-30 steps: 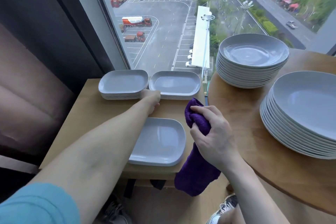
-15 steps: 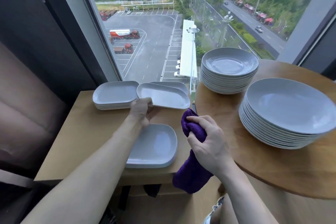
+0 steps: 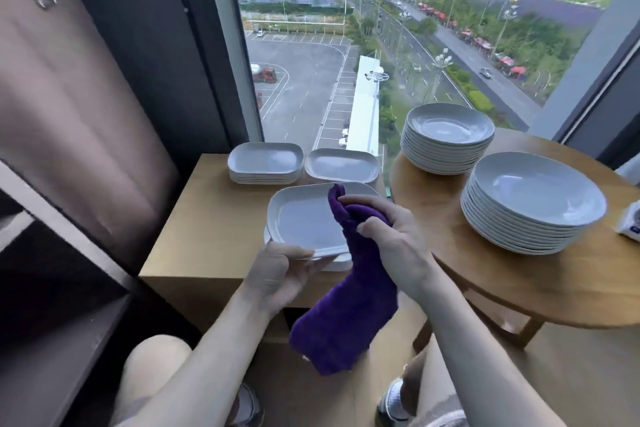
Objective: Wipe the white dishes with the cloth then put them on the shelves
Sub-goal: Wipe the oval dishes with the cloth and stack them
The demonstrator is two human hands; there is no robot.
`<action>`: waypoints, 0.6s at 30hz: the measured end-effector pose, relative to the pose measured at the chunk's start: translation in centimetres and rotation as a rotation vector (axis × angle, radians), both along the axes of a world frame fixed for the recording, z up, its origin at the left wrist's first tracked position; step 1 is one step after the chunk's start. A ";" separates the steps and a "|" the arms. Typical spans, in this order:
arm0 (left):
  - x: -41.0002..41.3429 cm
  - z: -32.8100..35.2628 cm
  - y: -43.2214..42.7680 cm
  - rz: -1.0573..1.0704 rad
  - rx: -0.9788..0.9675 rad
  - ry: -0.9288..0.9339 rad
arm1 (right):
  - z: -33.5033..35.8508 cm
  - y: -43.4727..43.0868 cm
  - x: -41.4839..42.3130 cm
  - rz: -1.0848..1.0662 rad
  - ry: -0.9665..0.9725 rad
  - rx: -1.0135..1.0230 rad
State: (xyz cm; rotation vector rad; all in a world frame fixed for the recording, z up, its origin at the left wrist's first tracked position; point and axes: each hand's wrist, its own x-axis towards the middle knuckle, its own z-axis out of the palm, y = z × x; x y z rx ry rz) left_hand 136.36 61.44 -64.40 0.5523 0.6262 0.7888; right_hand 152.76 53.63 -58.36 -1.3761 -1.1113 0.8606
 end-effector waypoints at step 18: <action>-10.2 -0.2 -6.5 0.221 0.027 0.073 | -1.5 0.5 -13.9 0.358 -0.805 -0.026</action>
